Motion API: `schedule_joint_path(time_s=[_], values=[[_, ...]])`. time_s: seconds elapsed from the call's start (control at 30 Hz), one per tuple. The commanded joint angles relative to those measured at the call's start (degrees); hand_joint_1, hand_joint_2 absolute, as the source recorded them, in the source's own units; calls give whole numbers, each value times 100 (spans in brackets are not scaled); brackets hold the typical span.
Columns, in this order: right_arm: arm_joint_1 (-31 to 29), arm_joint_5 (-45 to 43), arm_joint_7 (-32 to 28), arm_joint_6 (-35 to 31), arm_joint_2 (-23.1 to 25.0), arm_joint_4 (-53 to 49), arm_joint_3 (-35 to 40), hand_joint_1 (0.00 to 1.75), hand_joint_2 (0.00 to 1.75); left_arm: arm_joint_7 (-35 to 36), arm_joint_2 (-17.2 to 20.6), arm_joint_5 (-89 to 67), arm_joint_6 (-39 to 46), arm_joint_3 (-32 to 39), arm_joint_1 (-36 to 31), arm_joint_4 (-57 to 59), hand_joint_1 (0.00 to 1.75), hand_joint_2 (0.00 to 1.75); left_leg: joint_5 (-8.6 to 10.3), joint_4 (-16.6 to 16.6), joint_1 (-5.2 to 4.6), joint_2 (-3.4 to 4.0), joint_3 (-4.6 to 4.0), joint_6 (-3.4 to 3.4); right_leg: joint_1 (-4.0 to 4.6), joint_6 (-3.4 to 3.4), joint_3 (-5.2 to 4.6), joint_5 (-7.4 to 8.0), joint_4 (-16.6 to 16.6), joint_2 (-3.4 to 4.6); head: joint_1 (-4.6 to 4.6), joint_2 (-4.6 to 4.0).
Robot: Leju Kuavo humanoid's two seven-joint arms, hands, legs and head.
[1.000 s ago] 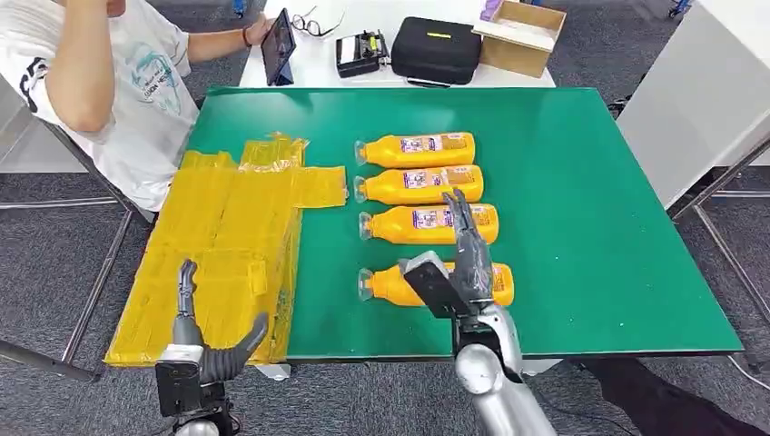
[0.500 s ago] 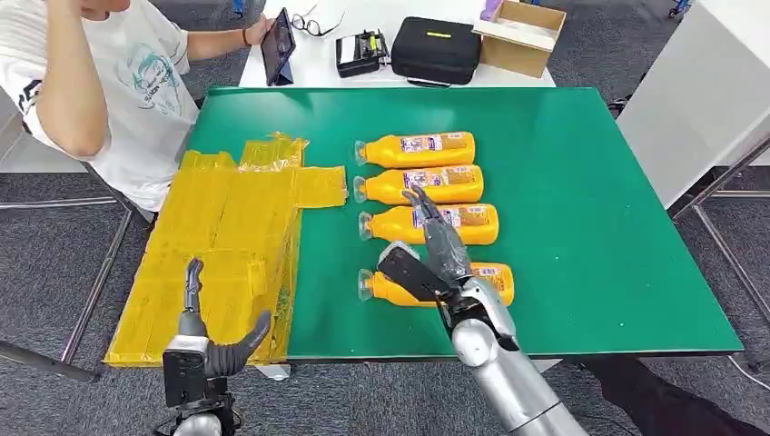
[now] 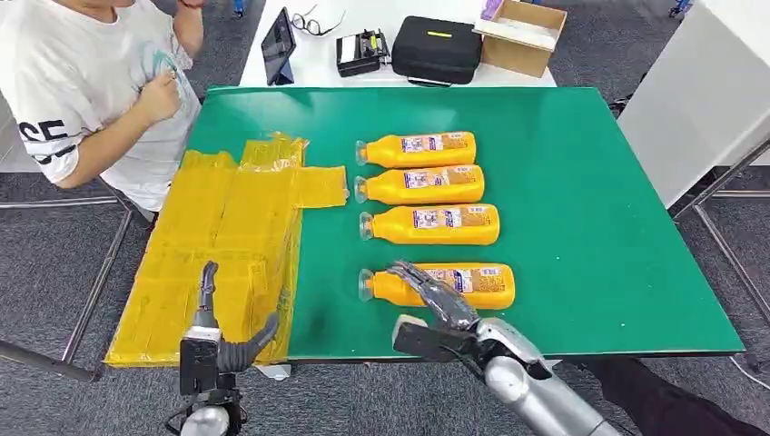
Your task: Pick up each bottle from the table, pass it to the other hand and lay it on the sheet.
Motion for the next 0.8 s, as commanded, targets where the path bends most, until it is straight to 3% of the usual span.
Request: schedule_joint_path(time_s=[0.03, 0.63, 0.8], values=[[170, 137, 146, -47, -686, -502, 458, 0, 175, 9, 88, 9, 7, 75, -220, 554, 0, 175, -11, -3, 4, 8, 29, 0, 9, -21, 31, -9, -7, -2, -2, 0], [156, 138, 146, -47, -672, -486, 458, 0, 175, 9, 88, 9, 3, 75, -220, 547, 0, 175, -5, -3, 3, 11, 19, 0, 6, -16, 18, -4, -6, 2, 0, 0], [503, 758, 549, -252, -877, -745, 375, 0, 175, 35, 76, 27, 26, 167, -136, 440, 0, 175, -12, -2, 7, 5, 32, 1, 12, -23, 37, -11, -9, -8, -2, 0]])
